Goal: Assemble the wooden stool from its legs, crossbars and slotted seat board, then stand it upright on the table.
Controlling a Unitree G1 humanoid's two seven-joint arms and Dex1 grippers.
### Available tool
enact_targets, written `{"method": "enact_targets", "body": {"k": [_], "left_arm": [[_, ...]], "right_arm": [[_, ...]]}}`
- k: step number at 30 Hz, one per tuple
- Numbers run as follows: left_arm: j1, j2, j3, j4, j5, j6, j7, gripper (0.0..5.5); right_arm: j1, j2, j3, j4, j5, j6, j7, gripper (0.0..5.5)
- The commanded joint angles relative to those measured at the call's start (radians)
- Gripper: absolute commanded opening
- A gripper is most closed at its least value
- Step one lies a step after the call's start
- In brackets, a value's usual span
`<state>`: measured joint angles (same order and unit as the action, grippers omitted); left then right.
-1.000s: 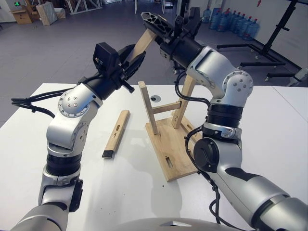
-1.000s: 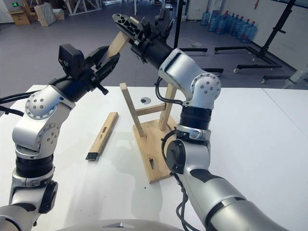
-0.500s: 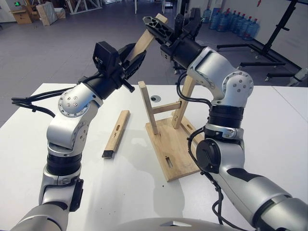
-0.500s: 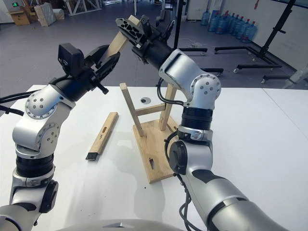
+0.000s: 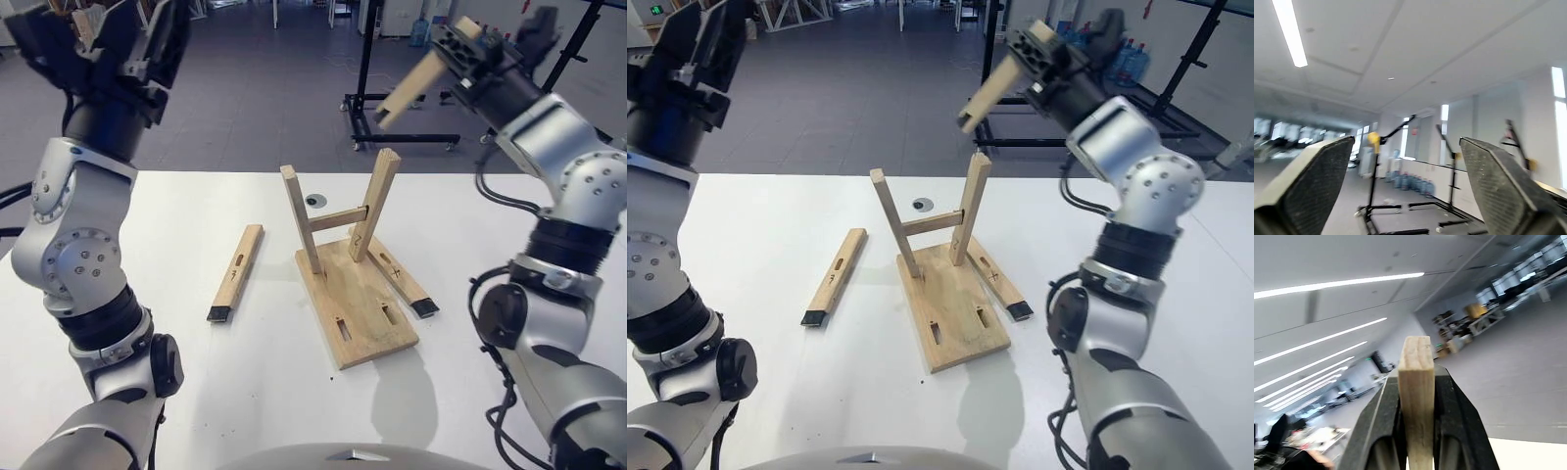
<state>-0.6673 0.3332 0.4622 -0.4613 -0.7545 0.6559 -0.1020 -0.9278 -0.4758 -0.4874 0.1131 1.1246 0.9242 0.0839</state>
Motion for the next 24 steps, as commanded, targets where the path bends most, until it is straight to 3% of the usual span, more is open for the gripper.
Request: {"method": "enact_targets", "body": {"k": [1, 7, 14, 19, 24], "left_arm": [[0.075, 0.013, 0.017, 0.026, -0.004, 0.012, 0.026, 3.97], [0.136, 0.024, -0.032, 0.060, 0.045, -0.024, 0.009, 3.97], [0.168, 0.024, -0.057, 0.087, 0.061, -0.048, -0.016, 3.97], [0.179, 0.022, -0.064, 0.094, 0.066, -0.059, -0.021, 3.97], [0.176, 0.020, -0.076, 0.100, 0.073, -0.068, -0.024, 3.97]], "right_arm": [[0.117, -0.127, -0.022, -0.004, -0.068, -0.012, 0.126, 0.39], [0.339, -0.040, 0.029, 0.017, -0.167, -0.106, 0.231, 0.39], [0.485, 0.037, 0.200, 0.015, -0.369, -0.280, 0.376, 0.39], [0.510, 0.045, 0.283, 0.111, -0.502, -0.372, 0.447, 0.39], [0.465, 0.096, 0.289, 0.231, -0.565, -0.451, 0.452, 0.39]]}}
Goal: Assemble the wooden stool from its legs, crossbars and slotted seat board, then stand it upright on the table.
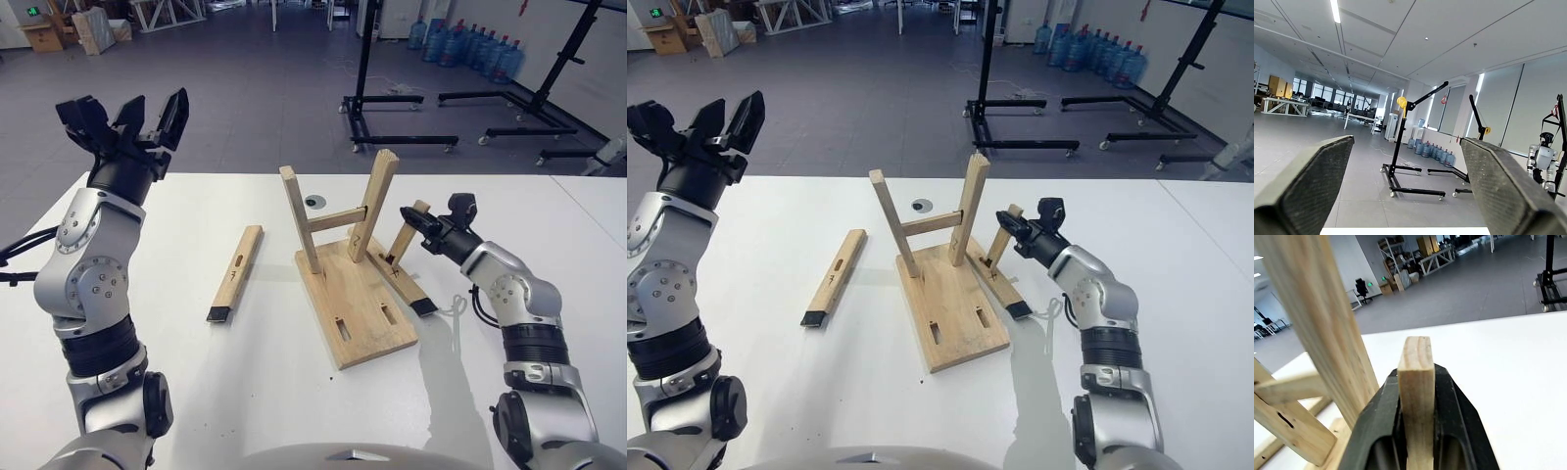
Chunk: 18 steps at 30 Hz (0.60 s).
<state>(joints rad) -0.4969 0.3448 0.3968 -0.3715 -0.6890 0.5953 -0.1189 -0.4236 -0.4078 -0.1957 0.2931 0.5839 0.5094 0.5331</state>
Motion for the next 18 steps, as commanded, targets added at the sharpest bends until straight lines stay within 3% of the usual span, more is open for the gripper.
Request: {"method": "enact_targets", "body": {"k": [1, 18], "left_arm": [[0.006, 0.008, -0.013, 0.010, 0.007, -0.009, -0.007, 3.97], [0.014, 0.002, -0.041, 0.009, 0.004, -0.020, -0.009, 3.97]], "right_arm": [[-0.048, 0.038, -0.010, 0.061, -0.023, -0.045, 0.002, 0.39], [-0.061, 0.069, -0.052, 0.098, -0.033, -0.055, -0.002, 0.39]]}}
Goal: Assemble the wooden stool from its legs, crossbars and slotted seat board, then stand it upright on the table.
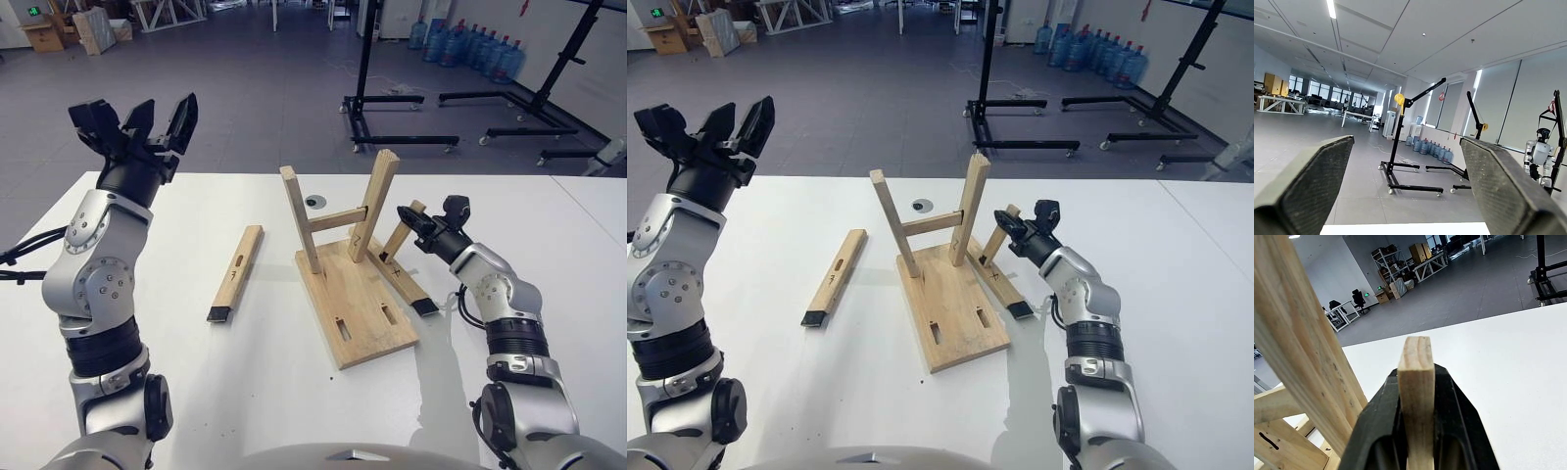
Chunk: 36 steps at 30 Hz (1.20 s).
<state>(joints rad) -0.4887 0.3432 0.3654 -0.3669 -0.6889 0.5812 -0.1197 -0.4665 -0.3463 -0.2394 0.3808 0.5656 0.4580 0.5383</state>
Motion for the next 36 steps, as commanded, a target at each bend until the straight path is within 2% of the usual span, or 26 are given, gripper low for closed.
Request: {"method": "enact_targets", "body": {"k": [1, 13, 19, 28, 36], "left_arm": [[0.007, 0.003, -0.010, 0.003, 0.004, -0.006, -0.008, 3.97], [0.012, 0.006, -0.031, -0.001, 0.014, -0.008, -0.009, 3.97], [0.015, 0.007, -0.033, -0.004, 0.020, -0.010, -0.010, 3.97], [0.009, 0.009, -0.036, 0.004, 0.032, -0.012, -0.025, 3.97], [0.006, 0.005, -0.042, 0.000, 0.041, -0.014, -0.025, 3.97]], "right_arm": [[-0.017, 0.008, -0.009, 0.011, -0.016, -0.004, -0.007, 0.39], [-0.032, 0.009, -0.010, 0.065, -0.050, -0.037, -0.014, 0.39], [-0.013, 0.018, 0.028, 0.079, -0.102, -0.086, -0.010, 0.39], [0.081, 0.059, 0.101, 0.054, -0.205, -0.229, -0.018, 0.39], [0.207, 0.085, 0.217, 0.232, -0.366, -0.466, -0.011, 0.39]]}}
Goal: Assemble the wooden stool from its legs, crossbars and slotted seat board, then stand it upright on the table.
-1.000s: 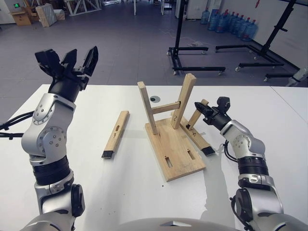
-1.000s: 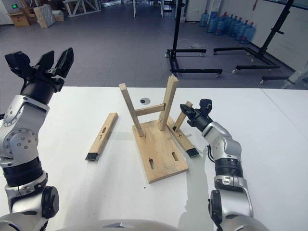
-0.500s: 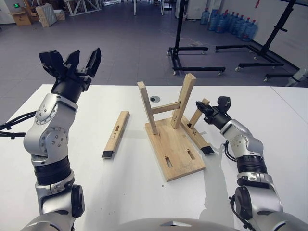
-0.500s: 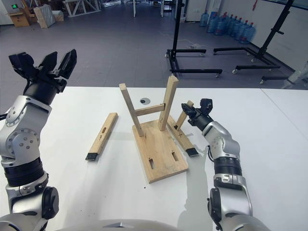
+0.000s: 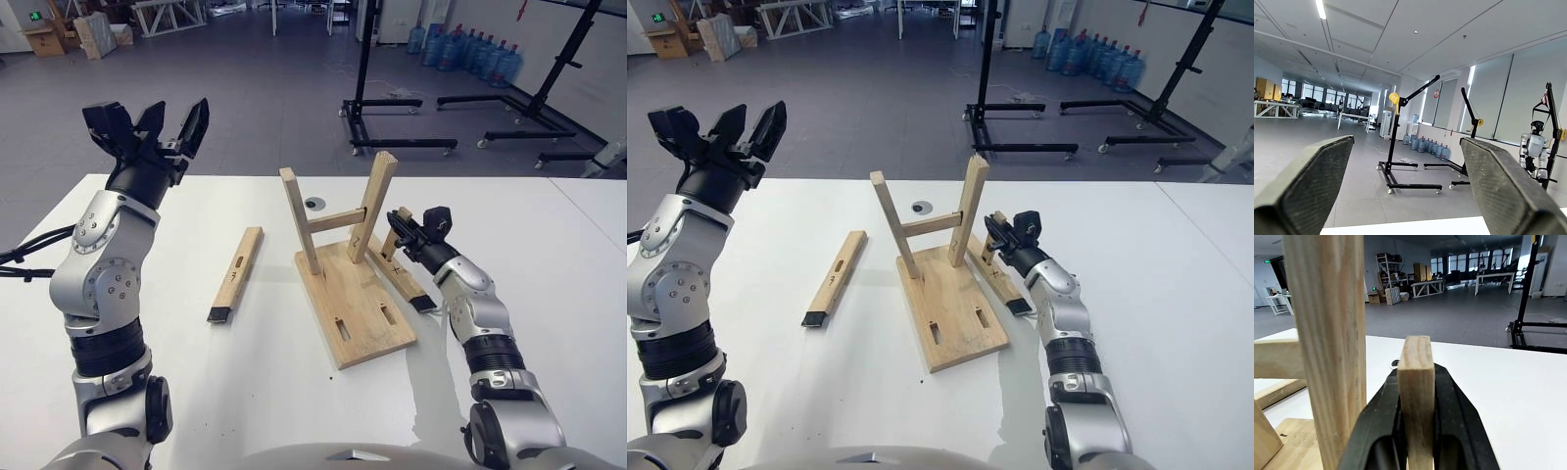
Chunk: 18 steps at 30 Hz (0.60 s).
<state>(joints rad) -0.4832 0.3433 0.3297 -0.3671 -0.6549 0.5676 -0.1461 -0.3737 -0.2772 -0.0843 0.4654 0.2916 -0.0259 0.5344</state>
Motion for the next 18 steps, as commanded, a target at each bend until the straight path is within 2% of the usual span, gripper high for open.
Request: {"method": "enact_targets", "body": {"k": [1, 11, 12, 18], "left_arm": [[0.001, 0.004, -0.006, 0.000, 0.007, 0.000, 0.002, 3.97], [0.007, 0.001, -0.009, -0.003, 0.011, -0.006, 0.002, 3.97], [0.007, 0.001, -0.009, -0.001, 0.011, -0.006, 0.002, 3.97], [0.009, 0.002, -0.013, 0.001, 0.013, -0.007, -0.004, 3.97]], "right_arm": [[0.113, 0.018, 0.059, 0.169, -0.092, 0.006, -0.009, 0.39], [0.044, 0.014, -0.001, 0.175, -0.012, 0.039, 0.020, 0.39], [0.039, 0.013, -0.007, 0.166, -0.002, 0.043, 0.022, 0.76], [0.013, 0.006, -0.045, 0.083, 0.029, 0.086, 0.028, 1.83]]}}
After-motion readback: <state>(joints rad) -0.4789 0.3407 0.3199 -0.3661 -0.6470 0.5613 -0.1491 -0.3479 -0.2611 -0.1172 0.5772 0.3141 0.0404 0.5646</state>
